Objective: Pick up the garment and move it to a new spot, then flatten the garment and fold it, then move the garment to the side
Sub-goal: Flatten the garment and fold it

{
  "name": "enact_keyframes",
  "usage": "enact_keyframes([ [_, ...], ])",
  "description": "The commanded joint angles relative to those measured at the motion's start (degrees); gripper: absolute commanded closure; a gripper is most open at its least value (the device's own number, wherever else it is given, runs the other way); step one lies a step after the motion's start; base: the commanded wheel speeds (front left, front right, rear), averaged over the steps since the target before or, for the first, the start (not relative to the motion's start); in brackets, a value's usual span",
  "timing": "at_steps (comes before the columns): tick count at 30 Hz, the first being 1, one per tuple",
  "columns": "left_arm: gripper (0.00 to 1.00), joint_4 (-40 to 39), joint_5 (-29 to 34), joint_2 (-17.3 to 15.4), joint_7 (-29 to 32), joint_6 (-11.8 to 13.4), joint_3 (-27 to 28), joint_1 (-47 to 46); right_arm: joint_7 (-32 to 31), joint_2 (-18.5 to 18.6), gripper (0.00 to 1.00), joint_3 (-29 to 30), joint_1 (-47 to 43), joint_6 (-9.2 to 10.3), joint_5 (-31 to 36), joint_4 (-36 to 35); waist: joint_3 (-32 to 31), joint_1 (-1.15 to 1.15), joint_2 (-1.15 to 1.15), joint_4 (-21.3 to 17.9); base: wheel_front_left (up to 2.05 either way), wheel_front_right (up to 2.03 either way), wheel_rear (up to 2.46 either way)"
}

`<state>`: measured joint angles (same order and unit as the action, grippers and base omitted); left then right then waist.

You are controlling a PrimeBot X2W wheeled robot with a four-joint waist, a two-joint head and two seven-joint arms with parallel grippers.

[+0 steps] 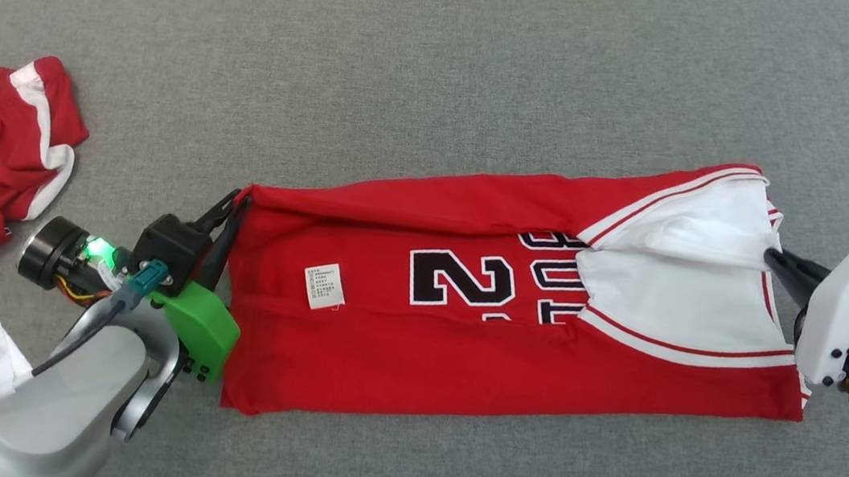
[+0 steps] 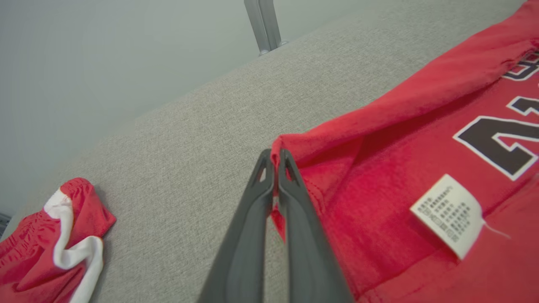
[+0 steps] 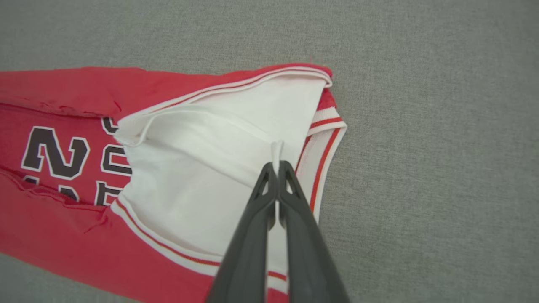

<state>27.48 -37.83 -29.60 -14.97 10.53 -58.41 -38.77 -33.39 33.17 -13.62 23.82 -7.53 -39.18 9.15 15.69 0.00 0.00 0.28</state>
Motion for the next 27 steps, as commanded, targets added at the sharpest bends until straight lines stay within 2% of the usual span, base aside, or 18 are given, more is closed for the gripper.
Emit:
enact_keyframes([
  [1,1.0,-0.3,1.5,-0.5,-0.3,-0.2,0.7,1.7,-0.6,-0.4,1.0,1.0,-1.7,0.09,0.4,-0.7,-0.5,0.0,0.0,-0.3,0.0,0.0,0.0],
  [7,1.0,-0.1,4.2,0.0,-0.3,-1.3,4.0,5.4,-4.6,-3.4,1.0,5.7,-8.0,0.09,1.3,-4.1,-1.5,0.0,0.0,-0.4,0.0,0.0,0.0],
  [10,1.0,0.6,4.3,0.9,-0.3,-2.8,5.3,6.9,-7.1,-5.4,1.0,8.2,-11.0,0.09,1.7,-5.8,-1.9,0.0,0.0,-0.5,0.0,0.0,0.0],
  [11,0.88,1.1,3.9,1.1,-0.3,-3.4,5.6,7.4,-8.0,-6.2,1.0,9.1,-11.9,0.09,1.8,-6.0,-2.0,0.0,0.0,-0.5,0.0,0.0,0.0],
  [12,0.59,1.6,3.6,1.4,-0.3,-4.2,6.0,7.7,-9.0,-7.2,0.85,10.0,-12.9,0.09,1.9,-6.5,-2.2,0.0,0.0,-0.6,0.0,0.0,0.0],
  [13,0.03,1.8,3.2,1.8,-0.3,-4.7,6.5,7.9,-9.6,-7.9,0.0,10.7,-13.5,0.08,2.1,-6.8,-2.3,0.0,0.0,-0.6,0.0,0.0,0.0],
  [14,0.0,2.1,2.6,2.2,-0.3,-5.1,7.5,8.3,-10.0,-8.6,0.0,11.8,-14.0,0.08,2.7,-7.1,-2.4,0.0,0.0,-0.7,0.0,0.0,0.0],
  [19,0.0,0.8,-0.2,4.6,-0.2,-5.9,14.0,11.0,-10.6,-11.2,0.0,14.0,-15.7,0.07,5.1,-8.6,-3.1,0.0,0.0,-0.8,0.0,0.0,0.0],
  [21,0.0,-1.5,-1.0,5.8,-0.2,-5.9,19.0,13.2,-10.7,-12.2,0.0,14.7,-15.7,0.07,5.8,-9.1,-3.5,0.0,0.0,-0.8,0.0,0.0,0.0],
  [22,0.0,-3.5,-2.0,7.0,-0.2,-5.9,23.4,15.2,-10.5,-12.6,0.0,15.3,-15.7,0.07,6.4,-9.5,-3.8,0.0,0.0,-0.7,0.0,0.0,0.0],
  [27,0.0,-10.0,0.4,11.1,-0.2,-7.9,36.3,23.0,-8.8,-14.0,0.0,17.9,-15.1,0.06,8.7,-9.5,-5.5,0.0,0.0,0.0,0.0,0.0,0.0],
])
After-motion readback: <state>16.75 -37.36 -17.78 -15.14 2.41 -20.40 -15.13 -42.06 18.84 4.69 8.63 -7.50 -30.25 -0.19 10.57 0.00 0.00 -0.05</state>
